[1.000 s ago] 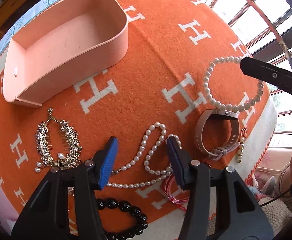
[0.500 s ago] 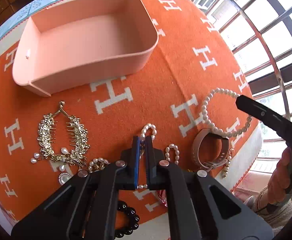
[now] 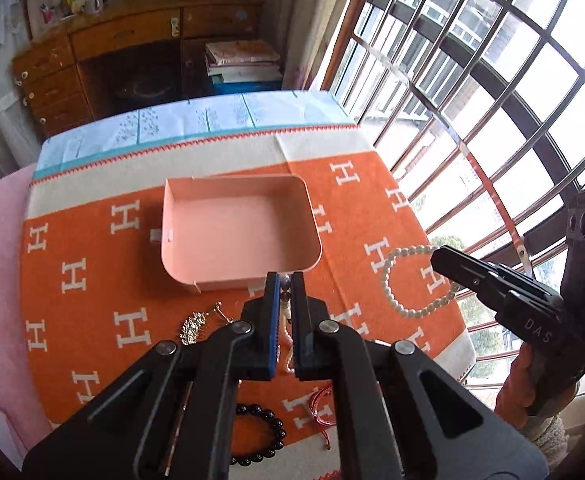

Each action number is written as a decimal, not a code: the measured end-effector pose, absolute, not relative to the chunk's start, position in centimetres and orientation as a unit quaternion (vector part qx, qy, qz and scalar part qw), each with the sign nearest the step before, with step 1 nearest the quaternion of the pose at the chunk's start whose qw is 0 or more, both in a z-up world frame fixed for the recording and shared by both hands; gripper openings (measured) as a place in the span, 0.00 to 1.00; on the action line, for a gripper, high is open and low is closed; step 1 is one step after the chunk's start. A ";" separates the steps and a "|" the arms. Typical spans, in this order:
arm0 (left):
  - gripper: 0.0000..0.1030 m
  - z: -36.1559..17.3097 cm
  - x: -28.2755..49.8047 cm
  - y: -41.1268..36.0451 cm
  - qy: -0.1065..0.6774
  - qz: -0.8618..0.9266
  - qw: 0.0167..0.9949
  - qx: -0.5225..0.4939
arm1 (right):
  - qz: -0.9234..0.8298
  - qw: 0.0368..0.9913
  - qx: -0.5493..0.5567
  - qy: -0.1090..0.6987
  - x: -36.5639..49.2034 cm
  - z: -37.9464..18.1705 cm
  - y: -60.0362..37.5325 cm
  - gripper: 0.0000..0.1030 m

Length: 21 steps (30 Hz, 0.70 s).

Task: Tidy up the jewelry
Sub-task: 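Carry both pearl strands into the pink box and open both grippers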

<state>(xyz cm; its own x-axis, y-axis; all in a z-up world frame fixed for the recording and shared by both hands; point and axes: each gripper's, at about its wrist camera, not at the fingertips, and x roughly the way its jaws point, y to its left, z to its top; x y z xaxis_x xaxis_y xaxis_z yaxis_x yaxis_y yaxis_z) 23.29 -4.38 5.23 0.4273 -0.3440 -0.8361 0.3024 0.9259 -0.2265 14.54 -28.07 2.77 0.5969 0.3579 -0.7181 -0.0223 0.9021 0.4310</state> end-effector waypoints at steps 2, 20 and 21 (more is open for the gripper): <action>0.03 7.6 23.4 -4.2 0.481 -0.185 0.856 -0.022 | 0.118 0.883 0.182 0.417 15.1 4.9 -27.0 0.08; 0.03 5.9 31.0 -3.0 0.455 -0.117 0.882 -0.014 | 0.121 0.883 0.146 0.429 24.9 6.0 -18.7 0.08; 0.03 4.6 31.3 -2.9 0.465 -0.116 0.878 -0.010 | 0.118 0.879 0.145 0.439 25.5 4.9 -18.6 0.08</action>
